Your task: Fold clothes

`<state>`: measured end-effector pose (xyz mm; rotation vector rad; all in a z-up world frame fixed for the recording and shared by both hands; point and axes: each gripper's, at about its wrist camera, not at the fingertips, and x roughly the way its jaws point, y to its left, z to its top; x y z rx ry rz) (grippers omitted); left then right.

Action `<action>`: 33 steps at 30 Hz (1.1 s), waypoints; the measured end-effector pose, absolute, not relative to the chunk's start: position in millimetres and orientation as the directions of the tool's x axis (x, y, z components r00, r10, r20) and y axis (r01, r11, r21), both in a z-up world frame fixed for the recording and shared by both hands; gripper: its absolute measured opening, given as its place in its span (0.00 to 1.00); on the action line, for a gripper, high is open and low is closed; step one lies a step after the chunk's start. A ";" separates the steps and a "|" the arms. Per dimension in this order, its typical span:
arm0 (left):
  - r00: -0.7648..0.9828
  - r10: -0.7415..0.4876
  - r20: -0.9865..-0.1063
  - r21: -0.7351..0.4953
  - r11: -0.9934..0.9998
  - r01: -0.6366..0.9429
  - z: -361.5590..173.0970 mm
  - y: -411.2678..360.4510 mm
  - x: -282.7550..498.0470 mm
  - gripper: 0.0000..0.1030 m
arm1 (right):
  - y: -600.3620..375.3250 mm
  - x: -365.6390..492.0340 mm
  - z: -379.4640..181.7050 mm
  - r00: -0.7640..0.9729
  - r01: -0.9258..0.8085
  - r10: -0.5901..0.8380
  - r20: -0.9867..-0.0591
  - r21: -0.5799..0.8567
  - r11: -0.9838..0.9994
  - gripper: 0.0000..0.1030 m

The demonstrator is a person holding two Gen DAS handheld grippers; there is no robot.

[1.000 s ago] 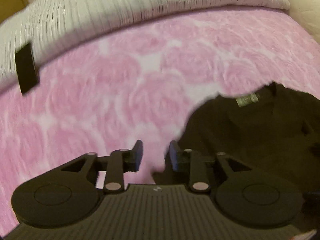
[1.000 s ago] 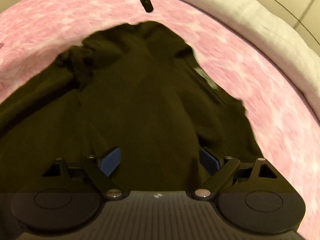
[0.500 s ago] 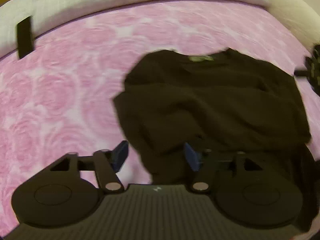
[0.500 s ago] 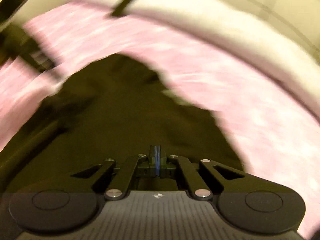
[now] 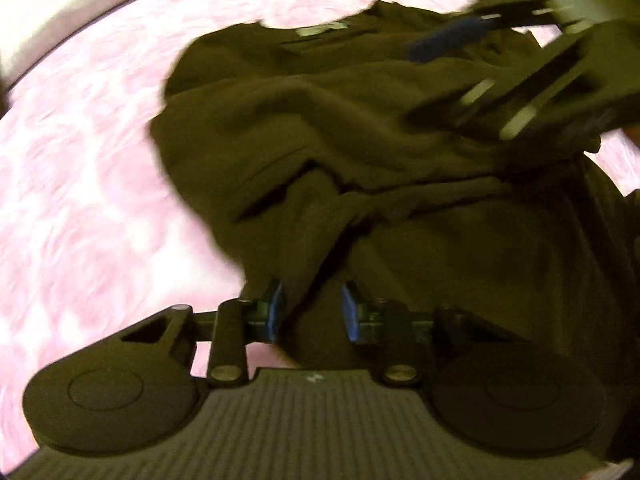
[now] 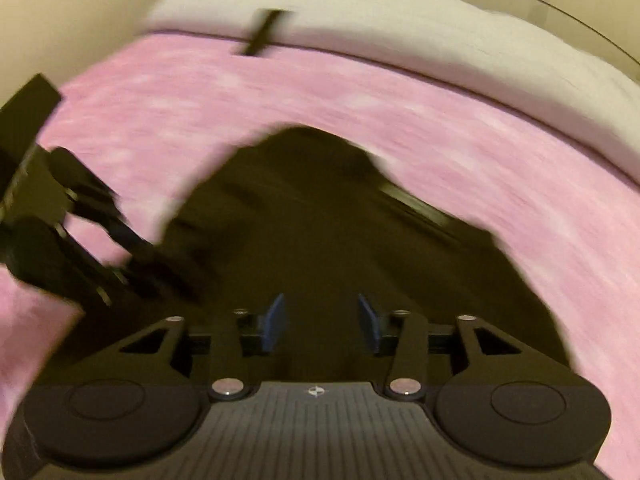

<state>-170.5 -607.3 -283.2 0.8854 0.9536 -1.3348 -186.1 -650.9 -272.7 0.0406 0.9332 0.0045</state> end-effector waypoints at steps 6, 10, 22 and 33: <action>0.071 -0.375 -0.924 0.013 0.155 0.988 -267.6 -550.6 -140.5 0.25 | -586.2 -116.3 -310.7 0.565 -0.155 0.010 -0.825 -0.095 0.983 0.63; 0.099 -0.414 -0.905 0.034 0.160 0.986 -260.9 -540.2 -143.2 0.36 | -561.3 -88.3 -332.8 0.533 -0.197 -0.078 -0.843 -0.213 0.957 0.03; -0.020 -0.616 -0.787 0.162 -0.237 0.958 -242.6 -619.0 -217.8 0.79 | -733.0 -302.1 -196.2 0.554 0.523 -0.458 -0.696 -0.138 0.841 0.01; 0.054 -0.604 -0.795 0.101 -0.045 0.994 -197.8 -592.1 -222.0 0.80 | -725.7 -288.2 -196.4 0.699 0.506 -0.305 -0.647 0.146 0.850 0.05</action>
